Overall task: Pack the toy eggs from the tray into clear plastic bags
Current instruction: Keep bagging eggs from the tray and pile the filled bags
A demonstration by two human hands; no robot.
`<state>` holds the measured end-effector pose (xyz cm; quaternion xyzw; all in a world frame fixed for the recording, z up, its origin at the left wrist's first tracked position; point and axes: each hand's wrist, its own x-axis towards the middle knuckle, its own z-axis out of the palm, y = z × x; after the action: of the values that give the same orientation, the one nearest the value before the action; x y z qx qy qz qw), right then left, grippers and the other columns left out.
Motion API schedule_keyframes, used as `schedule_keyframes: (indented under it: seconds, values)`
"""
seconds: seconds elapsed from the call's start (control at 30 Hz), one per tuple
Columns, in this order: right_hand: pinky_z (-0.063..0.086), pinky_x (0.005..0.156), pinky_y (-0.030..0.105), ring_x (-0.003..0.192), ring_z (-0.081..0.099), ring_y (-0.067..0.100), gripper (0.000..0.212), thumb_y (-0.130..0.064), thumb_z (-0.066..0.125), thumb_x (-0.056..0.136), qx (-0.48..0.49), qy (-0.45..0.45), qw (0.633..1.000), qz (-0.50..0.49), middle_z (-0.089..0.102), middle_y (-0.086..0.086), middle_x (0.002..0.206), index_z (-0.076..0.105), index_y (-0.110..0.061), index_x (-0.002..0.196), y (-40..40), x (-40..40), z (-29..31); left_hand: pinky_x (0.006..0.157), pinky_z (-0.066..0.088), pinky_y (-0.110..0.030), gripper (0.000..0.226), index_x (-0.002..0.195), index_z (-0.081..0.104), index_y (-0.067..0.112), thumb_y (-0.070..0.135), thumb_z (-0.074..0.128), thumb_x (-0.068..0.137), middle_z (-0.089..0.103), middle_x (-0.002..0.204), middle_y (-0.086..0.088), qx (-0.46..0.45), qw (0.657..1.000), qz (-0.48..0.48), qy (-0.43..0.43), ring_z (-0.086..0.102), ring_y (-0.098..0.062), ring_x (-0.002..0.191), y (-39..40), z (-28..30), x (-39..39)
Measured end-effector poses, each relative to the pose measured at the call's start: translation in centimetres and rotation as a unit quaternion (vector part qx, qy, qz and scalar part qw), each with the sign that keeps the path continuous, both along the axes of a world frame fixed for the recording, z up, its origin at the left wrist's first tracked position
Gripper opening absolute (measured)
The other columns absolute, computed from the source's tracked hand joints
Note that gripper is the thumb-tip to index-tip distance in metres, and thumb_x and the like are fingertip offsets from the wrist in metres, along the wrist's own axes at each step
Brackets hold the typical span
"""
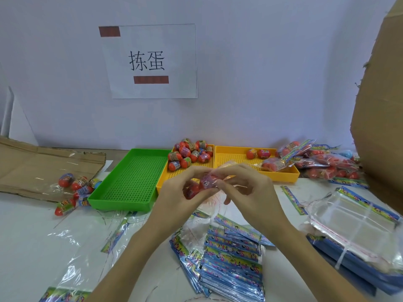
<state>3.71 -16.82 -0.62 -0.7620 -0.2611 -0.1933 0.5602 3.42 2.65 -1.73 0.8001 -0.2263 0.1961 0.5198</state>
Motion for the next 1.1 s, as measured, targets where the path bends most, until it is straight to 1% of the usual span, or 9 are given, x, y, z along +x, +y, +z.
schedule_keyframes:
  seconds: [0.07, 0.17, 0.3, 0.4, 0.5, 0.67, 0.8, 0.93, 1.1]
  values:
    - [0.059, 0.066, 0.026, 0.089, 0.071, 0.017, 0.023, -0.009, 0.062, 0.101, -0.022, 0.001, 1.000, 0.011, 0.069, -0.005, 0.112, 0.076, -0.017, 0.118, 0.05, -0.03, -0.04, 0.061, 0.047, -0.019, 0.031, 0.119, 0.071, 0.033, 0.032, 0.081, 0.090, 0.072, 0.091, 0.017, -0.016, 1.000, 0.005, 0.005, 0.054, -0.007, 0.062, -0.10, -0.06, 0.04]
    - [0.056, 0.075, 0.022, 0.106, 0.065, 0.013, 0.025, -0.022, 0.054, 0.106, -0.066, -0.007, 0.997, 0.034, 0.064, -0.010, 0.121, 0.069, -0.022, 0.126, 0.20, -0.37, 0.00, 0.068, 0.060, -0.038, 0.032, 0.118, 0.070, 0.034, 0.037, 0.080, 0.087, 0.075, 0.099, 0.016, -0.041, 0.999, 0.006, 0.021, 0.067, -0.020, 0.070, -0.07, -0.02, 0.01]
    - [0.056, 0.076, 0.020, 0.112, 0.063, 0.012, 0.031, -0.025, 0.071, 0.097, -0.094, -0.001, 0.993, 0.068, 0.055, -0.017, 0.130, 0.065, -0.026, 0.128, 0.63, -0.69, -0.09, 0.068, 0.059, -0.021, 0.042, 0.119, 0.070, 0.033, 0.023, 0.088, 0.083, 0.074, 0.101, 0.022, -0.027, 0.999, 0.003, 0.021, 0.073, -0.010, 0.079, 0.11, -0.03, -0.18]
    - [0.056, 0.077, 0.024, 0.107, 0.063, 0.015, 0.018, -0.020, 0.069, 0.098, -0.084, 0.016, 0.995, 0.058, 0.055, -0.015, 0.123, 0.069, -0.024, 0.116, 0.70, -0.61, -0.14, 0.069, 0.059, -0.024, 0.045, 0.123, 0.069, 0.029, 0.029, 0.087, 0.082, 0.075, 0.102, 0.016, -0.012, 0.999, -0.011, 0.028, 0.073, -0.011, 0.079, 0.12, -0.14, -0.14]
    - [0.054, 0.077, 0.024, 0.101, 0.063, 0.015, 0.011, -0.014, 0.064, 0.102, -0.092, 0.011, 0.995, 0.033, 0.059, -0.011, 0.115, 0.068, -0.021, 0.108, 0.63, -0.58, -0.26, 0.076, 0.062, -0.032, 0.049, 0.124, 0.070, 0.030, 0.033, 0.090, 0.080, 0.076, 0.104, 0.012, -0.010, 0.999, -0.016, 0.029, 0.074, -0.017, 0.088, -0.19, -0.05, -0.18]
    - [0.051, 0.077, 0.018, 0.099, 0.061, 0.012, 0.013, -0.013, 0.060, 0.103, -0.126, -0.008, 0.992, 0.011, 0.063, -0.010, 0.109, 0.068, -0.021, 0.108, 0.66, -0.43, -0.63, 0.083, 0.062, -0.037, 0.052, 0.124, 0.070, 0.029, 0.031, 0.093, 0.077, 0.074, 0.108, 0.013, 0.000, 0.999, -0.027, 0.021, 0.074, -0.020, 0.095, -0.02, 0.06, -0.35]
    - [0.048, 0.078, 0.014, 0.110, 0.061, 0.008, 0.026, -0.009, 0.055, 0.105, -0.129, -0.004, 0.991, 0.025, 0.068, -0.023, 0.109, 0.070, -0.029, 0.112, 0.37, -0.36, -0.67, 0.081, 0.063, -0.038, 0.049, 0.122, 0.071, 0.026, 0.032, 0.091, 0.078, 0.075, 0.105, 0.009, 0.001, 1.000, -0.020, 0.013, 0.074, -0.020, 0.094, -0.16, -0.01, -0.43]
    - [0.054, 0.082, 0.017, 0.115, 0.063, 0.003, 0.026, -0.011, 0.057, 0.105, -0.132, 0.029, 0.989, 0.055, 0.069, -0.022, 0.118, 0.070, -0.028, 0.120, -0.04, -0.17, -0.40, 0.080, 0.063, -0.031, 0.042, 0.120, 0.071, 0.029, 0.026, 0.090, 0.082, 0.074, 0.105, 0.012, -0.010, 1.000, 0.003, 0.024, 0.074, -0.017, 0.095, -0.02, -0.14, -0.25]
    - [0.053, 0.077, 0.014, 0.102, 0.064, 0.002, 0.020, -0.013, 0.066, 0.100, -0.178, -0.010, 0.984, 0.001, 0.069, -0.011, 0.114, 0.074, -0.021, 0.117, -0.02, -0.15, -0.40, 0.076, 0.059, -0.023, 0.046, 0.119, 0.071, 0.033, 0.007, 0.086, 0.084, 0.073, 0.102, 0.014, -0.029, 0.997, 0.007, 0.064, 0.073, -0.016, 0.088, 0.21, -0.16, 0.15]
